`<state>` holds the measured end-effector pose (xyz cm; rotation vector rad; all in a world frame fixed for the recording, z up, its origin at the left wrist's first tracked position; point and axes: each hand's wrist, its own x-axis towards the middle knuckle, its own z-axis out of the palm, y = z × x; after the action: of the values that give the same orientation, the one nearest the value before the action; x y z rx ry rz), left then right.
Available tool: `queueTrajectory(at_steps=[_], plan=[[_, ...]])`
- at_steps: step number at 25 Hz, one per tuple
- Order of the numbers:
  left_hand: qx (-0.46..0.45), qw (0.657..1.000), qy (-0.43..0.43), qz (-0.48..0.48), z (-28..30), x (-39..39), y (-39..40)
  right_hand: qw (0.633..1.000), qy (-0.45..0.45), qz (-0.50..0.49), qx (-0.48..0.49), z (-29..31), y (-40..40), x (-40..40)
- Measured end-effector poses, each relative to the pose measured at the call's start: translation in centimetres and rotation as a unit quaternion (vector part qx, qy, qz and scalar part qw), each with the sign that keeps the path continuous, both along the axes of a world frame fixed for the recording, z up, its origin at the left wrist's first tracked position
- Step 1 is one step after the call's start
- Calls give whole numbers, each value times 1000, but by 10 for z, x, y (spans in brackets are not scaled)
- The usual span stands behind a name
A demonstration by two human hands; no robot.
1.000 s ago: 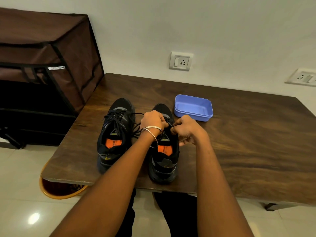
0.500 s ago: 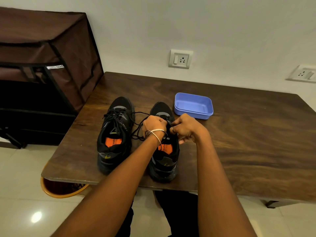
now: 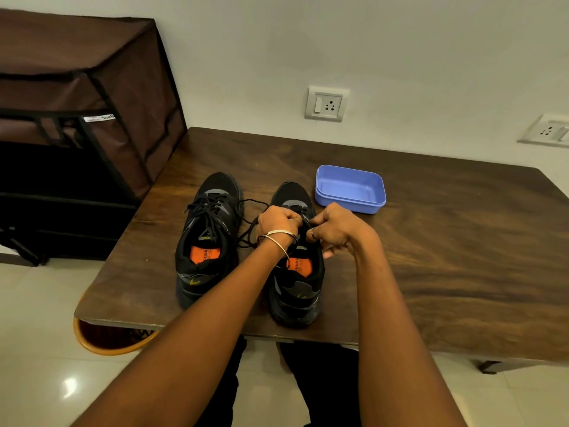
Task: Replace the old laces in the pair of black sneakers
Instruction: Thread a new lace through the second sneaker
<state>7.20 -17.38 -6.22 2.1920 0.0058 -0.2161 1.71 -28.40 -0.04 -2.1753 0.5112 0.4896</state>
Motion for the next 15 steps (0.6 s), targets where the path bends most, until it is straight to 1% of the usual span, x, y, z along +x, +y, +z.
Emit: queueTrajectory(at_steps=[3, 6, 7, 9, 11, 12, 14, 15], plan=[[-20, 1000, 23, 3, -2, 5, -2, 1000, -5, 6, -2, 0, -1, -1], [0, 999, 48, 19, 0, 8, -6, 1000, -5, 16, -7, -2, -2, 0], [14, 999, 48, 19, 0, 8, -7, 1000, -2, 16, 4, -3, -3, 0], [41, 998, 48, 3, 3, 8, -9, 998, 8, 7, 59, -5, -9, -4], [50, 996, 58, -34, 8, 14, -8, 994, 0, -34, 104, -7, -14, -7], [55, 995, 69, -54, 12, 17, -5, 991, -21, -73, 108, -10, -14, -5], [65, 989, 83, -102, 22, 20, 1, 980, -83, -156, 86, -22, -13, 3], [67, 986, 80, -134, 27, 20, 6, 976, -112, -175, 60, -27, -12, 9]])
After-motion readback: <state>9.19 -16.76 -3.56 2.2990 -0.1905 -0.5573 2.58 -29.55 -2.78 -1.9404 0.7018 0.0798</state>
